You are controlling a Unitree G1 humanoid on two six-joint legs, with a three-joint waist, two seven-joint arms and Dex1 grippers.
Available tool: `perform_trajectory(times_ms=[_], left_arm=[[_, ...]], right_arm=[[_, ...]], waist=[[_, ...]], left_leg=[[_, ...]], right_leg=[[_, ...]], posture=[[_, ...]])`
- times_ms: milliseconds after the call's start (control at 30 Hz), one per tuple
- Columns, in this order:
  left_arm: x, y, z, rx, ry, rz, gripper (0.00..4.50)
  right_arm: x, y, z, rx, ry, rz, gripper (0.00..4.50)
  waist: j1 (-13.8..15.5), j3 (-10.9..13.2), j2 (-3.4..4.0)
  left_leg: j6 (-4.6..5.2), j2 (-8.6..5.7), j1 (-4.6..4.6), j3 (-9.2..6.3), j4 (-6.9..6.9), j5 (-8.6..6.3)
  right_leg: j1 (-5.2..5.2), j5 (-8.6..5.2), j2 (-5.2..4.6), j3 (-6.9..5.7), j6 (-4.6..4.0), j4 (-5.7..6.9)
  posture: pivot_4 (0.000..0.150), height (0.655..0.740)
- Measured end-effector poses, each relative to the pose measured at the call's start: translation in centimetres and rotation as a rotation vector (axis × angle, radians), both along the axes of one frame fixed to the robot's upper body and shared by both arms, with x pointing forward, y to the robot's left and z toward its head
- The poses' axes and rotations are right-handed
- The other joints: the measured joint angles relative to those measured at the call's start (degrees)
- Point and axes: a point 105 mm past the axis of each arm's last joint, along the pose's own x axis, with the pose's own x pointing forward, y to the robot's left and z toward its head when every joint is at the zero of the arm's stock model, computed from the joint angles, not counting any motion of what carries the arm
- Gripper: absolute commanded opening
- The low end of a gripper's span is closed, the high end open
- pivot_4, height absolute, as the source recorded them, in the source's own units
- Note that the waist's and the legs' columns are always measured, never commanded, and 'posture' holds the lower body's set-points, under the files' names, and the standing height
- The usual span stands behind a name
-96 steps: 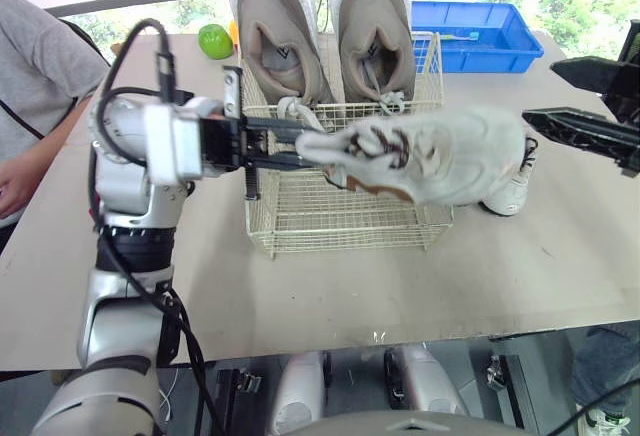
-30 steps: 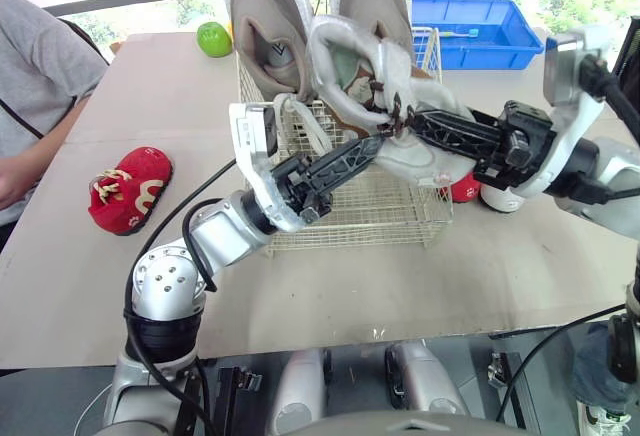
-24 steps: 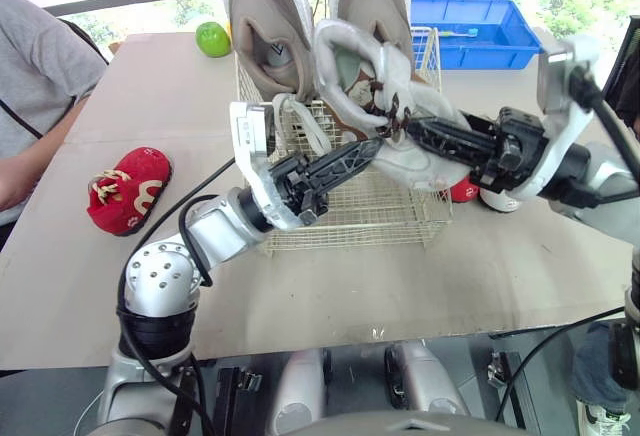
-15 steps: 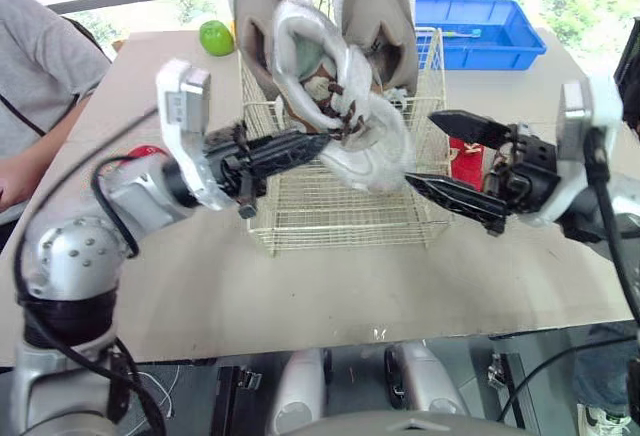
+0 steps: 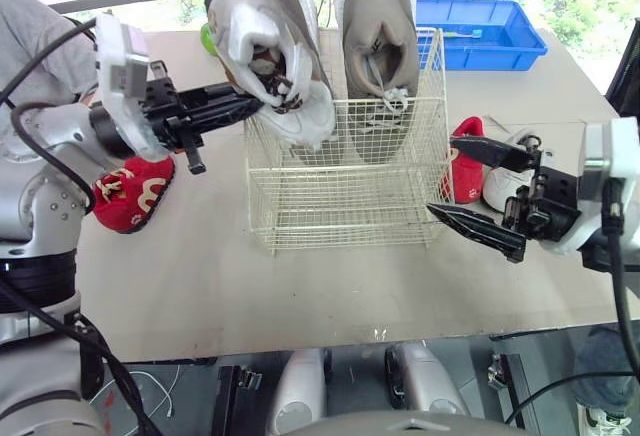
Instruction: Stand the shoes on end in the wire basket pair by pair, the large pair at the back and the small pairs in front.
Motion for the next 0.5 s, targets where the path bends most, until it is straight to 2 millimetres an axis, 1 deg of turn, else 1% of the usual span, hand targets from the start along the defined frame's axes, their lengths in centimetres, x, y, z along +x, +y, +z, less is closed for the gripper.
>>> perform_trajectory(times_ms=[67, 233, 333, 500], left_arm=[[0.2, 0.1, -0.8, 0.034, 0.005, -0.004, 0.23], [0.5, 0.4, -3.6, 0.105, 0.077, -0.022, 0.23], [0.0, 0.8, -4.1, 0.141, 0.100, -0.044, 0.23], [-0.2, 1.1, -4.2, 0.182, 0.102, -0.046, 0.23]], right_arm=[[0.1, -0.1, -0.2, -0.008, -0.001, -0.008, 4.42], [0.1, -0.1, -0.6, -0.017, 0.008, -0.013, 4.42], [0.0, -0.2, -1.0, -0.019, 0.018, -0.010, 4.42], [0.0, 0.0, -1.2, -0.015, 0.019, -0.007, 4.42]], waist=[[0.0, 0.0, 0.00], [0.0, 0.0, 0.00], [0.0, 0.0, -0.01], [0.0, 0.0, 0.01]], left_leg=[[0.00, 0.00, 0.00, -0.01, 0.00, 0.00], [0.00, 0.01, -0.01, 0.00, 0.00, 0.00], [0.00, 0.03, 0.02, -0.02, 0.00, 0.00], [0.00, 0.03, 0.08, -0.01, 0.01, 0.00]], right_leg=[[0.00, 0.00, 0.00, 0.00, 0.00, 0.01], [0.00, 0.00, -0.01, 0.01, 0.00, 0.01], [0.00, 0.00, 0.00, -0.02, 0.00, 0.04], [0.02, 0.00, 0.00, 0.02, 0.00, 0.08]], posture=[[0.150, 0.7400], [0.150, 0.7400], [0.150, 0.7400], [0.150, 0.7400]])
